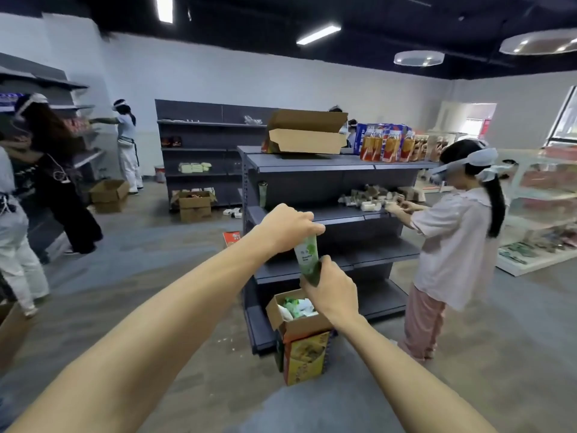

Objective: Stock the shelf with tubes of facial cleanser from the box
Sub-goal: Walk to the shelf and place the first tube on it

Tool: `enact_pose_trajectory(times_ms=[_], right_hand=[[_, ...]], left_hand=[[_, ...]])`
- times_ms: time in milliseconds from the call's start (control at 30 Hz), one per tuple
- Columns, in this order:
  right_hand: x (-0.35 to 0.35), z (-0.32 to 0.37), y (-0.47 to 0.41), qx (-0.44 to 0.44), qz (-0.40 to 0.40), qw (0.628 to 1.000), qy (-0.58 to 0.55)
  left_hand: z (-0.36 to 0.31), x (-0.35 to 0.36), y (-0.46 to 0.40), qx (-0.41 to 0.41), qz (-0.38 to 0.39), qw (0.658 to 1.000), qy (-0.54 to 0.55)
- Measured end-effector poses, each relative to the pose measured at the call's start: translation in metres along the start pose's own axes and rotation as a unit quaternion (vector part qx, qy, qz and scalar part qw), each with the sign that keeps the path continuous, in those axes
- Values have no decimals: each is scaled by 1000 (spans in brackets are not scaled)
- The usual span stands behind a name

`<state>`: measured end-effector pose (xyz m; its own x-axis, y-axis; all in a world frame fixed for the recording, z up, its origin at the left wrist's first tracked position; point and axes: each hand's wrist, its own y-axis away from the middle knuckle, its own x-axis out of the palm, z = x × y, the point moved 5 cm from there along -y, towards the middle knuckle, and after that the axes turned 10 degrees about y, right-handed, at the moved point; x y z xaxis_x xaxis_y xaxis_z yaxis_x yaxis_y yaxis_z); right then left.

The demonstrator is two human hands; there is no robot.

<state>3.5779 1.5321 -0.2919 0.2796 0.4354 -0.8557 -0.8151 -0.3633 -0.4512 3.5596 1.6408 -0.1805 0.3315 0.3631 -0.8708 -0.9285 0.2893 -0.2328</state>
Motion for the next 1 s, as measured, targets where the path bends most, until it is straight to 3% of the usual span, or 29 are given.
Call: enact_pose_trajectory(times_ms=[133,233,500,1000], right_hand=[[32,-4,-63,-11,-8,1000,21],[57,-3,-116,-17,-8,999,32],[125,10,-231,1,2,1000,13],[257,-46,-454,-80,27,996,6]], left_hand=[[62,38,-42,-65,-40,992,101],[117,68,-70,-97,-61,988,101],[213,169,-122,-176,-17,976,128],[289,317,-286,-256,50,957,124]])
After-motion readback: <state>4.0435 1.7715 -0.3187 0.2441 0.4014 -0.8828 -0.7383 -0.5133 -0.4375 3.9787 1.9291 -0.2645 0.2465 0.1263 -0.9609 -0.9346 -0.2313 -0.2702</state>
